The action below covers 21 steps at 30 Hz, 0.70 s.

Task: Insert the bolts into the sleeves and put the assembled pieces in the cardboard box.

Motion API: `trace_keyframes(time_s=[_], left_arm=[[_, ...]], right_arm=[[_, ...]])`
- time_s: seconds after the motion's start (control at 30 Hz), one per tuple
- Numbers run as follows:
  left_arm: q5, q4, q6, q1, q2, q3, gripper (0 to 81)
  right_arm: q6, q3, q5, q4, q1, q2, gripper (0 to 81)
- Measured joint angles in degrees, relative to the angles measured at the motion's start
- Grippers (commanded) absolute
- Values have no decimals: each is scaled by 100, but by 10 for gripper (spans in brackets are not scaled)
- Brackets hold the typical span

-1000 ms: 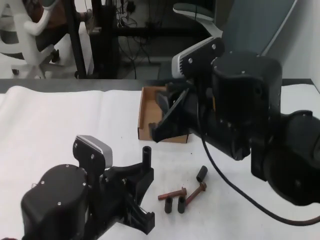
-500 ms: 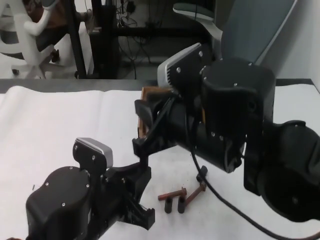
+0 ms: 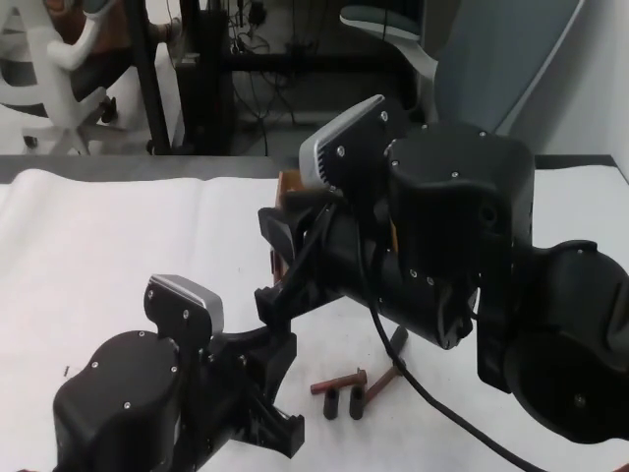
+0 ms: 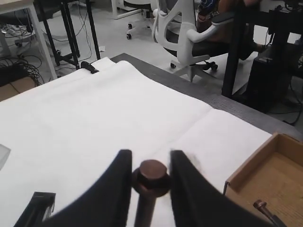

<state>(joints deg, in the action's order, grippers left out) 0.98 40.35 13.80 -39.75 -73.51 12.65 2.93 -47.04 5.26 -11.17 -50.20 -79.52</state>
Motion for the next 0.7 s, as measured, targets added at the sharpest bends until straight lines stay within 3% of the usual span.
trace_keyframes(time_s=[0.7], left_arm=[[-38,396,0,0,0,-13,18]], right_arm=[[-156,1,30,478,-21,11,14]])
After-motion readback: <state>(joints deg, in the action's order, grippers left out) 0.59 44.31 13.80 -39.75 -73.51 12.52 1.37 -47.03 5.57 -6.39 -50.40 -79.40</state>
